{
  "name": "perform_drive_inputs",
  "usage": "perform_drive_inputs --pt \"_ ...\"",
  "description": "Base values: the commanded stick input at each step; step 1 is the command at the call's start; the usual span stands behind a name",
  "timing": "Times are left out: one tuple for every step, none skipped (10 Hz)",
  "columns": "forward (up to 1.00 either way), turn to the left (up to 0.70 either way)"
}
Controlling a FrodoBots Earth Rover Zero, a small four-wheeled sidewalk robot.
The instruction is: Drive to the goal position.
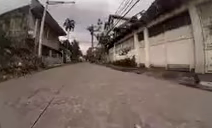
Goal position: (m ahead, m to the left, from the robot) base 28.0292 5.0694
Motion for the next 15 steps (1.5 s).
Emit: perform_drive_inputs --pt "1.0 0.04" --pt "1.0 0.04" --pt "1.0 0.04" --pt "1.0 0.04" --pt "1.0 0.04" --pt "1.0 0.04" --pt "1.0 0.04" --pt "1.0 0.04" --pt "1.0 0.04" --pt "1.0 0.04" --pt "1.0 0.04" --pt "1.0 0.06" --pt "1.0 0.25" --pt "1.0 0.44" --pt "1.0 0.25"
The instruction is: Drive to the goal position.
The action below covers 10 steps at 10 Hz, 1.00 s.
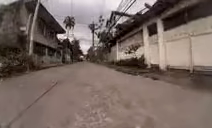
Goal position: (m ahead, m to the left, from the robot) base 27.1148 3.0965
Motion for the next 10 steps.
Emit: perform_drive_inputs --pt "1.0 0.06" --pt "1.0 0.04" --pt "1.0 0.04" --pt "1.0 0.04" --pt "1.0 0.04" --pt "1.0 0.04" --pt "1.0 0.04" --pt "1.0 0.04" --pt "1.0 0.04" --pt "1.0 0.04"
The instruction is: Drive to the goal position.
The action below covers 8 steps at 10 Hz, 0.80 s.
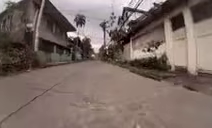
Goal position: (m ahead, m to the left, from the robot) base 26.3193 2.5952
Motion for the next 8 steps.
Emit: perform_drive_inputs --pt "1.0 0.04" --pt "1.0 0.04" --pt "1.0 0.04" --pt "1.0 0.04" --pt "1.0 0.04" --pt "1.0 0.04" --pt "1.0 0.04" --pt "1.0 0.04"
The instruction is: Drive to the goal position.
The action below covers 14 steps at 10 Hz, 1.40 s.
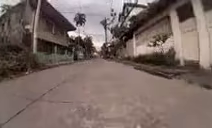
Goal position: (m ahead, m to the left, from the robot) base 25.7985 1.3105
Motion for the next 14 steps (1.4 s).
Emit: perform_drive_inputs --pt "1.0 0.0" --pt "1.0 -0.07" --pt "1.0 -0.15" --pt "1.0 -0.22" --pt "1.0 -0.3" --pt "1.0 0.04" --pt "1.0 0.04" --pt "1.0 0.04" --pt "1.0 0.04" --pt "1.0 0.04" --pt "1.0 0.04" --pt "1.0 0.04" --pt "1.0 0.04" --pt "1.0 0.04"
